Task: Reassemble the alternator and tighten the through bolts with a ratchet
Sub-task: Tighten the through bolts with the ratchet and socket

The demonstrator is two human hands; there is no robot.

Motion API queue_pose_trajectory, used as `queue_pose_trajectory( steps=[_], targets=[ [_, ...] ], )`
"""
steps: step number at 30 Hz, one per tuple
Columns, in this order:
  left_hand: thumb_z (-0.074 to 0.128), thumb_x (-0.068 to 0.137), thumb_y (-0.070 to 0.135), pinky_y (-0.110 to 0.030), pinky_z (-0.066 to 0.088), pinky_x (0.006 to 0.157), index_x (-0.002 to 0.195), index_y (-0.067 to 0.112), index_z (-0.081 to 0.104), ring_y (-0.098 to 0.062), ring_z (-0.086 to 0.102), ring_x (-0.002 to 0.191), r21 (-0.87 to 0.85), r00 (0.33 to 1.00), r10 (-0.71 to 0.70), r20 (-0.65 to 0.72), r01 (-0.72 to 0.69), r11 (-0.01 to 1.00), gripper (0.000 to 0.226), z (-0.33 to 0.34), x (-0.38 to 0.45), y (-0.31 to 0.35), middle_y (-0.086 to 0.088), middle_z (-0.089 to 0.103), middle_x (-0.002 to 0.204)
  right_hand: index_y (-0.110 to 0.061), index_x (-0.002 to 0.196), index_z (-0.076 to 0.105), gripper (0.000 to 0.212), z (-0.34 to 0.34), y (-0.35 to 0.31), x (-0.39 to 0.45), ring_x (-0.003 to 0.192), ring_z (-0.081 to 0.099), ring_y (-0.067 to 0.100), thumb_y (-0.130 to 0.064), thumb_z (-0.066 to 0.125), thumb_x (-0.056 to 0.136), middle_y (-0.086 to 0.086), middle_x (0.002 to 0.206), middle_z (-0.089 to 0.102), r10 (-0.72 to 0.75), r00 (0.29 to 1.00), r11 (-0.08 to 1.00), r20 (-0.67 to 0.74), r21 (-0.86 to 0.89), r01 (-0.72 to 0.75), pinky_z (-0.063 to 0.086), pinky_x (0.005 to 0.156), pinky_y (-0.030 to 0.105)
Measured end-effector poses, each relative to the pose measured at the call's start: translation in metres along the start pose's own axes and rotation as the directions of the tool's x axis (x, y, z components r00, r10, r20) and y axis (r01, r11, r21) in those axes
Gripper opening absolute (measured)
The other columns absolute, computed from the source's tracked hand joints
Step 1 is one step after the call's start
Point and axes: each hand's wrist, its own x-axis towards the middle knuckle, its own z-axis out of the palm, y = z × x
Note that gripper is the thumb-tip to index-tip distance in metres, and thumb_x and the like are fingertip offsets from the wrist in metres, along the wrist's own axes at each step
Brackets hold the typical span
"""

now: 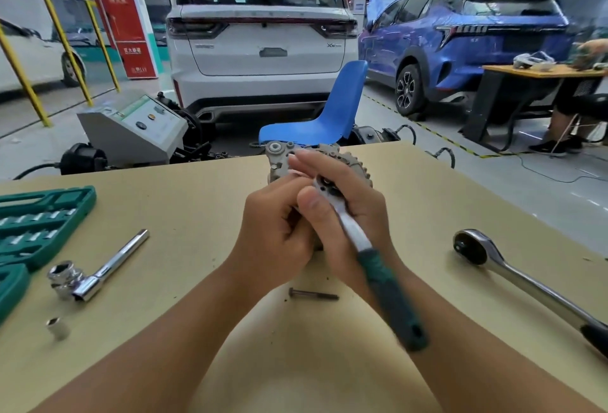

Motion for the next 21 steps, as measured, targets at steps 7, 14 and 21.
queue_pose_trajectory(
  steps=[7, 14, 21],
  targets=[
    [0.068, 0.093, 0.010, -0.035, 0.054, 0.065, 0.090, 0.000, 0.071, -0.020, 0.065, 0.074, -0.100, 0.986, -0.127, 0.106, 0.137, 0.985, 0.011, -0.008, 0.007, -0.009, 0.000, 0.070, 0.084, -0.010, 0.109, 0.078, 0.066, -0.011, -0.003, 0.031, 0.111, 0.071, 0.031, -0.067, 0.048, 0.096, 0.015, 0.115, 0.075, 0.452, 0.877, 0.744, 0.163, 0.474, -0.472, 0.059, 0.089, 0.040],
    [0.067, 0.091, 0.006, -0.020, 0.042, 0.057, 0.071, 0.020, 0.059, -0.010, 0.054, 0.059, -0.085, 0.993, -0.115, -0.015, 0.113, 0.990, 0.026, 0.000, 0.003, -0.002, 0.007, 0.057, 0.064, -0.024, 0.138, 0.058, 0.054, 0.009, 0.008, -0.002, 0.112, 0.069, 0.014, -0.055, 0.060, 0.095, -0.009, 0.119, 0.069, -0.037, 0.998, 0.999, 0.049, -0.008, 0.038, 0.058, 0.089, 0.028],
    [0.070, 0.096, 0.014, -0.030, 0.056, 0.069, 0.103, 0.004, 0.076, -0.016, 0.071, 0.081, -0.118, 0.987, -0.111, 0.113, 0.125, 0.985, 0.014, -0.003, 0.004, -0.008, 0.004, 0.075, 0.092, -0.031, 0.118, 0.076, 0.051, -0.008, 0.000, 0.010, 0.113, 0.071, 0.024, -0.066, 0.048, 0.096, 0.005, 0.116, 0.075, 0.382, 0.923, 0.838, 0.049, 0.403, -0.368, 0.057, 0.097, 0.042]
  ],
)
